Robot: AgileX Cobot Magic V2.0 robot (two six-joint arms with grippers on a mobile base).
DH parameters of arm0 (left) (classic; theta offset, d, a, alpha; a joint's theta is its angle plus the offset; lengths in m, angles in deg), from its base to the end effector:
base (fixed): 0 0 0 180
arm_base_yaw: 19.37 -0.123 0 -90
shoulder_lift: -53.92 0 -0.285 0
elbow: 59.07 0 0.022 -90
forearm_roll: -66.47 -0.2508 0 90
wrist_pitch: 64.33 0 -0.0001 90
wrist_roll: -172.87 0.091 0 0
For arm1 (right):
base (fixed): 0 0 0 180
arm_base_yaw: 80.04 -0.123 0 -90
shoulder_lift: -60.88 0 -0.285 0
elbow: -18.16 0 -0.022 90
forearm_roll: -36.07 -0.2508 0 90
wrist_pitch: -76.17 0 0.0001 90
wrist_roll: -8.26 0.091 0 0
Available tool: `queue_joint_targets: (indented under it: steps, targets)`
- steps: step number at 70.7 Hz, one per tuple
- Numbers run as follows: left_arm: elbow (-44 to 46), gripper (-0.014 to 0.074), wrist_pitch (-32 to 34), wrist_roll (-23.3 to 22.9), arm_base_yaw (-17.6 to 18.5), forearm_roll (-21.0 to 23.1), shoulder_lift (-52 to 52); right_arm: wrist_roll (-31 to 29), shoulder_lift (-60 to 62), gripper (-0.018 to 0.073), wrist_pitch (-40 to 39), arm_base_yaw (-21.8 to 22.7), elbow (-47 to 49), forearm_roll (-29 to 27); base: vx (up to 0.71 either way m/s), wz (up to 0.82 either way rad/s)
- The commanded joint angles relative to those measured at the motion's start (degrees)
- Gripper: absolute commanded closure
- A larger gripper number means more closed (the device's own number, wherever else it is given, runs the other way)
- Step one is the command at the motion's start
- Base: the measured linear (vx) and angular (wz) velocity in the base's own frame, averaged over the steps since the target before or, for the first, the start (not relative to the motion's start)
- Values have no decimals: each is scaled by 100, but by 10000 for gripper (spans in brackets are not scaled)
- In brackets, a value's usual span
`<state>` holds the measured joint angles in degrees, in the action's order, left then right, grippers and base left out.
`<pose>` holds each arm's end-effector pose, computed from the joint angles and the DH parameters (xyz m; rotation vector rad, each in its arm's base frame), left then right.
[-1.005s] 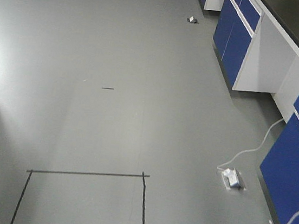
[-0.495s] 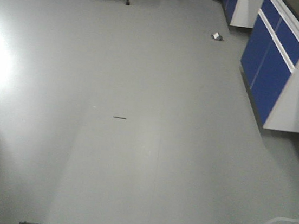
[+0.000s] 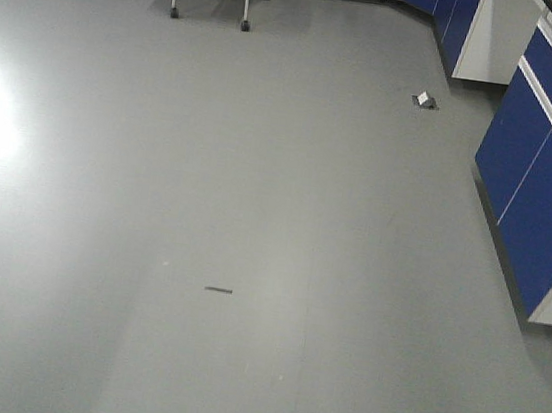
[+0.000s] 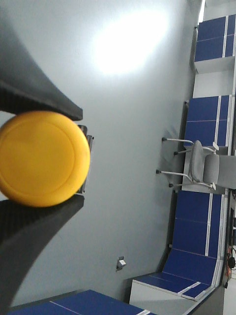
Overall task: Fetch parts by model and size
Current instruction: 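Drive the base away from the bench holding both switches, then drive the base to the bench with the red tray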
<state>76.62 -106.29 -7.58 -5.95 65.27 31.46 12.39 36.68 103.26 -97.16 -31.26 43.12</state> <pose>0.0436 -0.0091 0.3217 0.2198 1.8873 -0.1407 0.0624 0.0139 0.3150 -0.2537 1.7381 0.1414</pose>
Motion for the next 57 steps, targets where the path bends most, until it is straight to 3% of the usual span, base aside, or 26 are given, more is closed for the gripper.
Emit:
queue_joint_targets:
  steps: [1, 57]
  targets:
    - [134, 602, 444, -31, 25, 24, -86, -40, -57, 564, -487, 2, 146, 60, 68, -9]
    - [134, 602, 455, -31, 25, 29, -94, -40, -57, 564, -488, 2, 146, 60, 70, -4]
